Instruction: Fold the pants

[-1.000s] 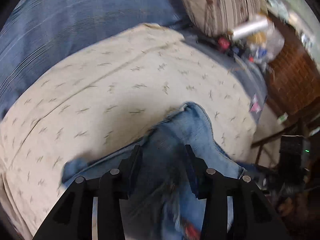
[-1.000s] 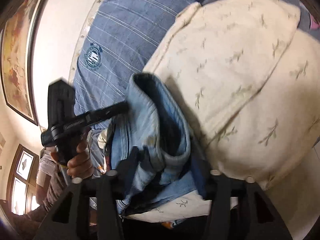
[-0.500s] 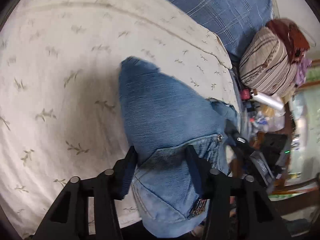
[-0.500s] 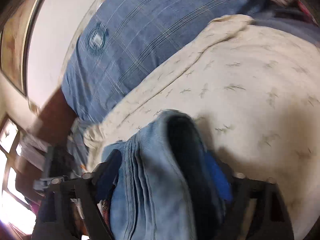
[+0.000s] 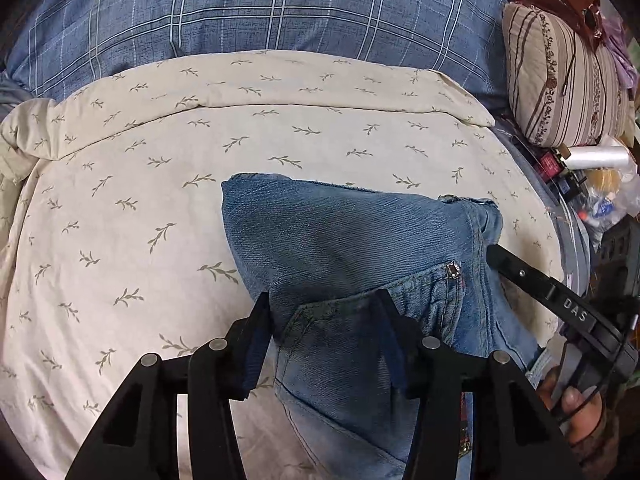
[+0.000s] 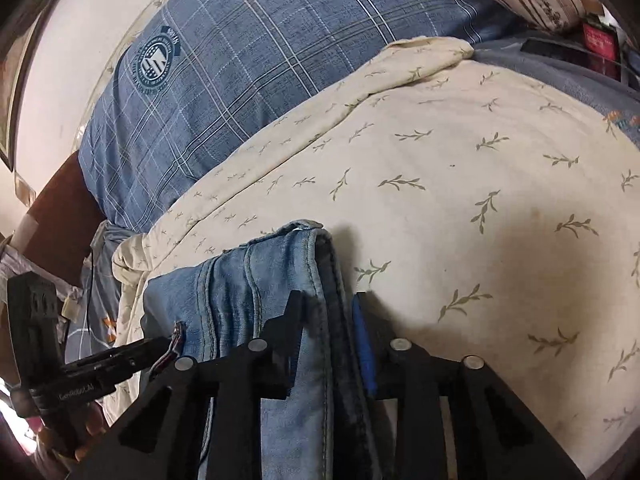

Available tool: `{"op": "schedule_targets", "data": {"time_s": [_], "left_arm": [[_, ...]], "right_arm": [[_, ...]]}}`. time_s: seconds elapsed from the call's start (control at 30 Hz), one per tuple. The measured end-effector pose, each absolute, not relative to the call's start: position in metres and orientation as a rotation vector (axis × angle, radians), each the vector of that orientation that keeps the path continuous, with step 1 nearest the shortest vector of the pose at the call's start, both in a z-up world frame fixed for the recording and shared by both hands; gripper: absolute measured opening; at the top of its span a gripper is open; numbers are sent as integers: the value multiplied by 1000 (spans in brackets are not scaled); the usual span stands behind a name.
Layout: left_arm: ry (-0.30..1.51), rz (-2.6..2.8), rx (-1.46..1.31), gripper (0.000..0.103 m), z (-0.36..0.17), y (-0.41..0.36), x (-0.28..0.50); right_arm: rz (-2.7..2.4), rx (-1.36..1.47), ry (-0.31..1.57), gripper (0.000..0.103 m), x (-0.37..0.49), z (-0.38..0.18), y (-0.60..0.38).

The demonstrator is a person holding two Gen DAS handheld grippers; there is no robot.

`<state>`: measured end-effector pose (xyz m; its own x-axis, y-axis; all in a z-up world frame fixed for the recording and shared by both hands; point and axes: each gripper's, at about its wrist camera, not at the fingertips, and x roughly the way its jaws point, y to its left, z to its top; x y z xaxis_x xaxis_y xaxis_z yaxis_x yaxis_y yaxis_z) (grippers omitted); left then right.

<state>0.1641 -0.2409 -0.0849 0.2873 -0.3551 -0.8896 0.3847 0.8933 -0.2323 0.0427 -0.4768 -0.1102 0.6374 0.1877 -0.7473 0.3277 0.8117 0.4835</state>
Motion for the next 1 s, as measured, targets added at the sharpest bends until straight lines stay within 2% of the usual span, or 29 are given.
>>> {"op": "schedule_targets", "data": {"time_s": [0.27, 0.43, 0.53, 0.6, 0.7, 0.8, 0.83, 0.9, 1.0], "left_arm": [[1174, -496, 42, 50, -79, -235, 157], [1214, -520, -24, 46, -67, -210, 145], [1254, -540, -69, 46, -68, -188, 131], [1296, -565, -104, 46, -74, -180, 122], [1338, -595, -152, 50, -85, -175, 109], [1405, -623, -230, 71, -102, -173, 104], [1454, -643, -256, 66, -110, -175, 103], [1508, -685, -285, 49, -114, -178, 101], [1438, -679, -198, 49, -102, -179, 98]], "right_arm": [[-92, 688, 890, 31, 32, -93, -472], [-74, 754, 875, 44, 5, -84, -472], [-44, 803, 849, 60, -14, -79, -471], [-33, 830, 841, 63, -24, -79, -468], [-25, 855, 854, 63, -30, -85, -462], [-25, 837, 883, 63, -27, -92, -451], [-15, 816, 890, 62, -26, -93, -446], [-15, 686, 882, 21, -24, -78, -428], [62, 508, 806, 16, -36, -40, -393]]}}
